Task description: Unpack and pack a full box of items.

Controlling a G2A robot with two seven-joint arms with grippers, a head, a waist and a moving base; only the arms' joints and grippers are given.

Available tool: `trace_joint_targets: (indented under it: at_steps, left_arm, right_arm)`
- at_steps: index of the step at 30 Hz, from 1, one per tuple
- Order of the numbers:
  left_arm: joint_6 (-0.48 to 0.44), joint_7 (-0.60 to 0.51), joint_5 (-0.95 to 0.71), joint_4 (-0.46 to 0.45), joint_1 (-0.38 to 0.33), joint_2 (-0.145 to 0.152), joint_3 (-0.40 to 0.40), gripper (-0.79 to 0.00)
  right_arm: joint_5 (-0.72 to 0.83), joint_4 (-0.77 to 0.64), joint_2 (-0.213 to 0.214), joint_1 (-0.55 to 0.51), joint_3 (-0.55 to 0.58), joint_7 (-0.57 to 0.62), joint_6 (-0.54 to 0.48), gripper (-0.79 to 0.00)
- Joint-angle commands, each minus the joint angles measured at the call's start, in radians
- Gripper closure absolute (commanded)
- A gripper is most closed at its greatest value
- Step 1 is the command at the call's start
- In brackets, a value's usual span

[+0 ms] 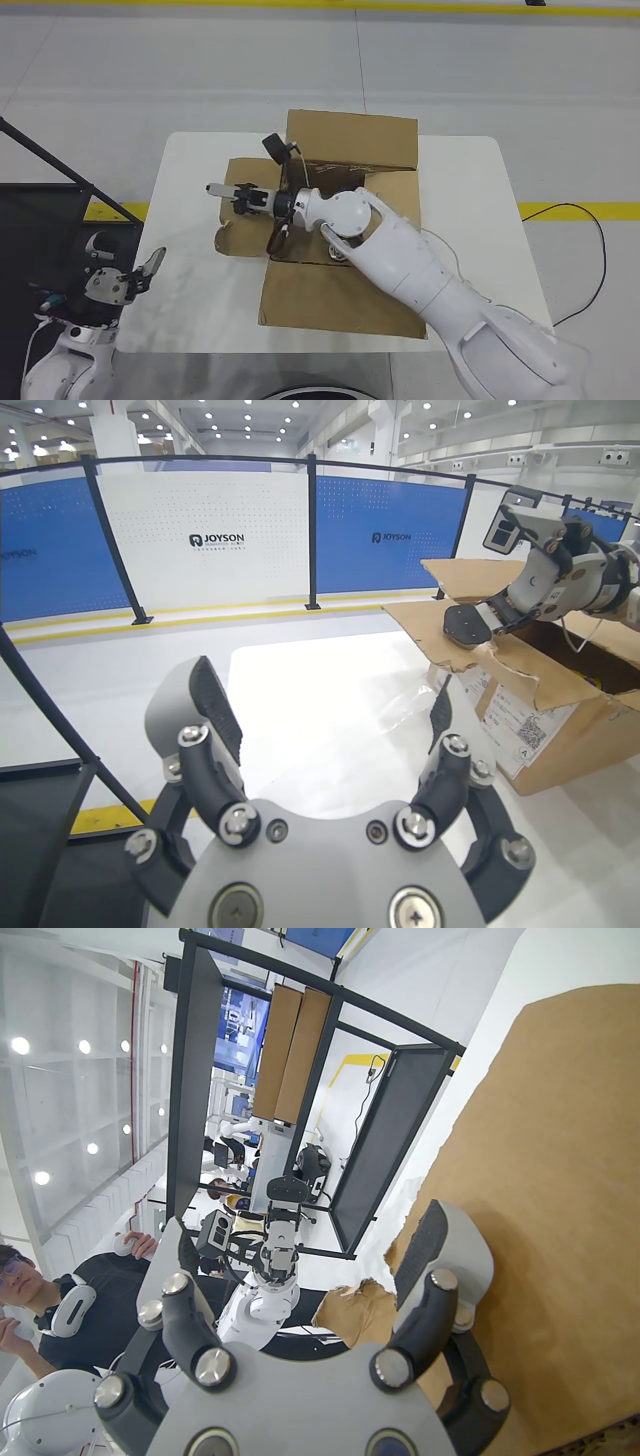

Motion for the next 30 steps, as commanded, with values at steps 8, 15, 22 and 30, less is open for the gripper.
trace_joint_targets:
  at_steps: [8,15,22,30]
  left_arm:
    - [-0.018,-0.010,-0.001,-0.084,-0.002,-0.001,-0.032,-0.785]
    - [-0.090,-0.072,-0.048,-0.164,-0.056,0.004,-0.060,-0.785]
    - [-0.180,-0.206,-0.113,-0.250,-0.148,0.014,-0.031,-0.785]
    - [-0.218,-0.440,-0.177,-0.282,-0.334,0.023,0.153,-0.785]
  right_arm:
    - [0.019,-0.070,0.048,-0.033,0.140,0.184,-0.104,-0.785]
    - [-0.035,-0.313,0.146,-0.199,0.370,0.311,-0.122,-0.785]
    - [-0.086,-0.598,0.230,-0.419,0.640,0.422,-0.108,-0.785]
    - [-0.087,-0.808,0.288,-0.633,0.919,0.489,-0.118,-0.785]
